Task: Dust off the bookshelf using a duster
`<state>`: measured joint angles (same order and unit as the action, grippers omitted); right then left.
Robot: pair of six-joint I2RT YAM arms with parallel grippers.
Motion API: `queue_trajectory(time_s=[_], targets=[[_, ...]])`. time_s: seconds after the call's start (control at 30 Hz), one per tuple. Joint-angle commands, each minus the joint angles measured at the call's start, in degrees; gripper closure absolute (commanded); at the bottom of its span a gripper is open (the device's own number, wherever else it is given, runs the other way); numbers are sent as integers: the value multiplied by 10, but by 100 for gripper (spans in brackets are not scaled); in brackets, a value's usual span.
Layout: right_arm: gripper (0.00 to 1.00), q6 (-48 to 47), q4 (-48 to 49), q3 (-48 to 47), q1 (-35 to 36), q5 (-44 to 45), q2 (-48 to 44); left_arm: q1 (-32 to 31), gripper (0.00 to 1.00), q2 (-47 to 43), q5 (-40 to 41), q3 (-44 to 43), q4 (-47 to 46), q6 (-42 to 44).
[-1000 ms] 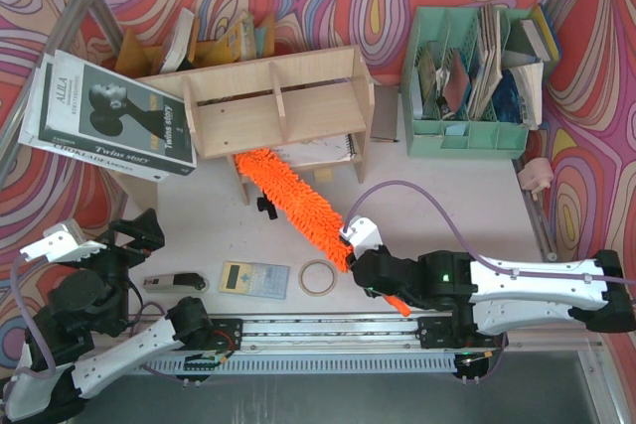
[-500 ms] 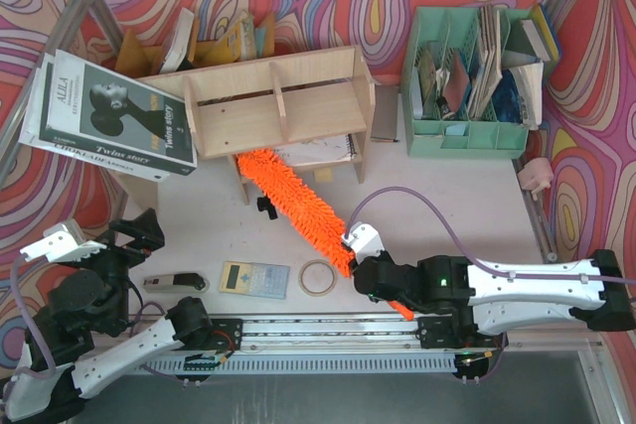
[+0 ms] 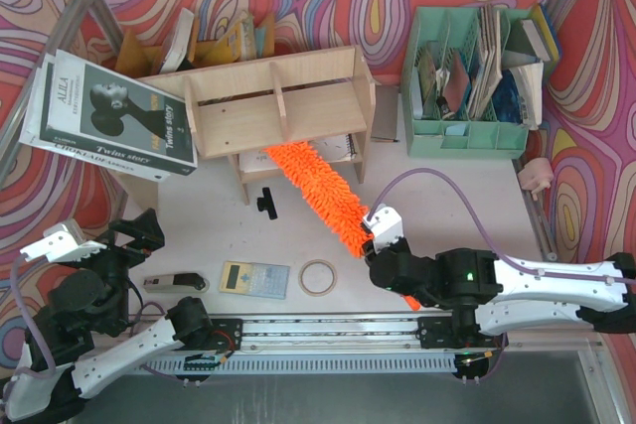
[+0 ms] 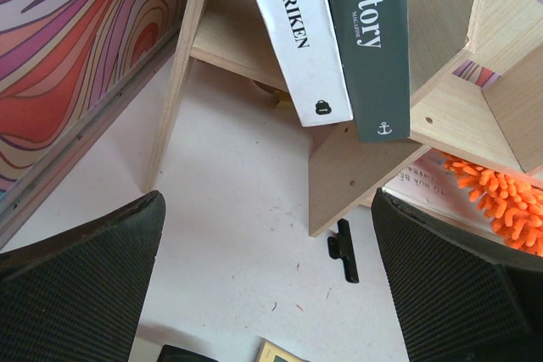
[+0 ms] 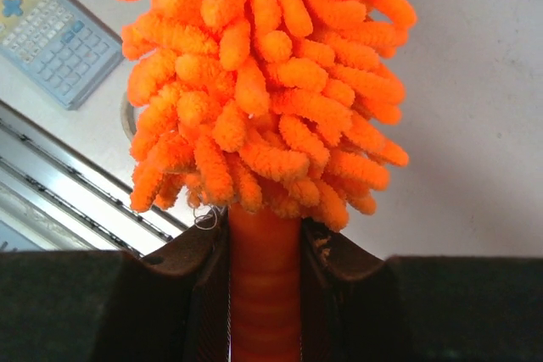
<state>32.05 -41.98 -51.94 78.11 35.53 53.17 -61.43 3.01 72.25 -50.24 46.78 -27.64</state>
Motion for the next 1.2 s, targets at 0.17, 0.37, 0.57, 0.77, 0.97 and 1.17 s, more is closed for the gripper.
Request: queue_trajectory(time_s=[0.17,0.37,0.57,0.77,0.97,1.17], targets=[[100,198,-134,-6,3,128,-3,-2,1,-1,-2,7,-7,4],[100,256,-154,5,3,137,-3,-2,1,4,-2,7,-9,6],[100,106,-7,2,3,88,37,-2,2,1,0,7,-8,6],[100,10,89,-4,3,31,77,-2,1,-3,1,7,-7,5],[100,64,11,-13,0,76,74,-2,1,-4,0,7,-6,4],[100,164,-94,3,-32,98,13,-2,1,-2,-2,7,-8,4]])
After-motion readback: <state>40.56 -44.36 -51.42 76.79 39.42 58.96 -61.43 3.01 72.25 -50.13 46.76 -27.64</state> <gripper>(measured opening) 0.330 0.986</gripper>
